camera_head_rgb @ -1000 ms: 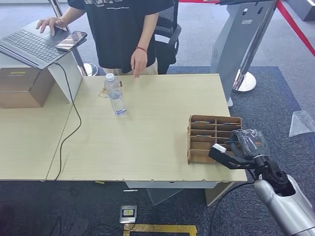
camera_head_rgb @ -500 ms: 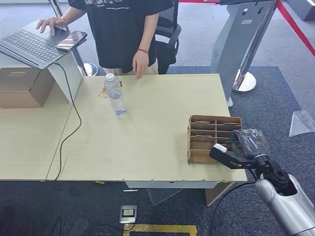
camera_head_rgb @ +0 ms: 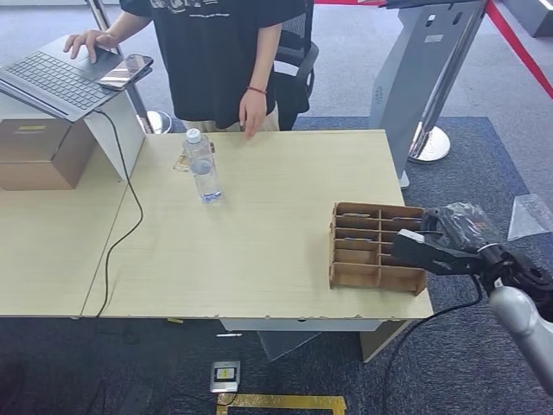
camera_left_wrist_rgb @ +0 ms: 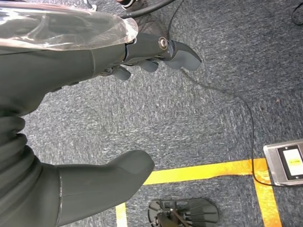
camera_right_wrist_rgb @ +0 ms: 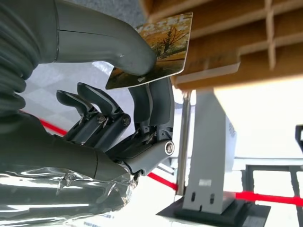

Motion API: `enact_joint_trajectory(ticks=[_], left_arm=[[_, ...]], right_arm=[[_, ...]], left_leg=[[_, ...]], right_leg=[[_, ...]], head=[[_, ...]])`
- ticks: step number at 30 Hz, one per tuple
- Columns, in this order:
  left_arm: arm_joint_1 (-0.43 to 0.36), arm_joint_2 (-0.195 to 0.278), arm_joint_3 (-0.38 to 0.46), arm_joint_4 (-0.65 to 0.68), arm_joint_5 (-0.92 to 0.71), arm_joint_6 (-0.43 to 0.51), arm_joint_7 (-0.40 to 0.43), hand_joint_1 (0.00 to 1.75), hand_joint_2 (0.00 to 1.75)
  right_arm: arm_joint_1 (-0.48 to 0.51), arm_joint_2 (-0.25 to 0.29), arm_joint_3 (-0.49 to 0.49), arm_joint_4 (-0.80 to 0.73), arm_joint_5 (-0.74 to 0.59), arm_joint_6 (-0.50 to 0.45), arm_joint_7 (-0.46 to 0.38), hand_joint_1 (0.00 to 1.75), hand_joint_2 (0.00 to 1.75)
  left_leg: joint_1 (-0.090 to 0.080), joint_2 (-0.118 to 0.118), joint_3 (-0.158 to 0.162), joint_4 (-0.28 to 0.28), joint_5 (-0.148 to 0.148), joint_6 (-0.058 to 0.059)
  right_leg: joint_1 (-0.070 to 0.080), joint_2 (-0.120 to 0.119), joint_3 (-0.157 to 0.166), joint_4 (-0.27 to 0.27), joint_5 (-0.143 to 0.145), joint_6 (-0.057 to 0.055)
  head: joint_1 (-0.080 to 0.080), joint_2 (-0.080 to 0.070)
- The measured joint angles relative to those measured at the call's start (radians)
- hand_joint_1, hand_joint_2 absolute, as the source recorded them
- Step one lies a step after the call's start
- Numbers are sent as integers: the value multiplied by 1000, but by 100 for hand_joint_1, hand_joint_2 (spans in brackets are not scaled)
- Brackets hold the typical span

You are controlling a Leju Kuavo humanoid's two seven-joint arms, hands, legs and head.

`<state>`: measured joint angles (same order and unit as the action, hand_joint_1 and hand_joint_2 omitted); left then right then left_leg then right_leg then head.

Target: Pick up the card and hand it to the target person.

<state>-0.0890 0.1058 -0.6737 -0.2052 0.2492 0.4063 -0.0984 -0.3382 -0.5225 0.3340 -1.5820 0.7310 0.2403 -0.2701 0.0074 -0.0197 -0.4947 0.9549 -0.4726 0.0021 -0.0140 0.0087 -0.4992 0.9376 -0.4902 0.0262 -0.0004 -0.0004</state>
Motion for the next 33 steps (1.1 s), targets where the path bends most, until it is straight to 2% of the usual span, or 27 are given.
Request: enact_joint_trajectory(ticks=[10,13,17,23,28,33], left_arm=[[1,3,0,1,16,4,4,0,175],[1,3,0,1,16,8,2,0,175],[1,2,0,1,16,12,-1,0,175],[-1,-1,0,1,15,15,-8,0,175],[-3,-6,0,0,11,24,-13,0,175],[-6,-10,-2,0,-6,25,-17,0,175]], right_arm=[[-155,-153,25,-120,-151,77,70,175,175],[-188,-185,28,-142,-165,60,79,175,175],[-216,-201,33,-149,-140,-27,74,175,175],[-269,-169,81,-99,53,-215,72,175,175],[-320,-94,138,-8,193,-343,104,175,175],[-369,-8,191,113,275,-428,137,175,175]], left_leg=[[0,0,0,0,0,0],[0,0,0,0,0,0],[0,0,-1,0,0,0],[0,0,-1,-1,0,0],[0,-1,-2,-1,1,-1],[1,-2,-2,-1,1,-1]], right_leg=[[0,0,0,0,0,0],[0,0,0,0,0,0],[0,0,0,0,0,0],[0,-1,0,1,0,0],[0,-1,0,1,0,0],[0,-1,0,1,0,0]], head=[[0,0],[0,0],[0,0],[0,0],[0,0],[0,0]])
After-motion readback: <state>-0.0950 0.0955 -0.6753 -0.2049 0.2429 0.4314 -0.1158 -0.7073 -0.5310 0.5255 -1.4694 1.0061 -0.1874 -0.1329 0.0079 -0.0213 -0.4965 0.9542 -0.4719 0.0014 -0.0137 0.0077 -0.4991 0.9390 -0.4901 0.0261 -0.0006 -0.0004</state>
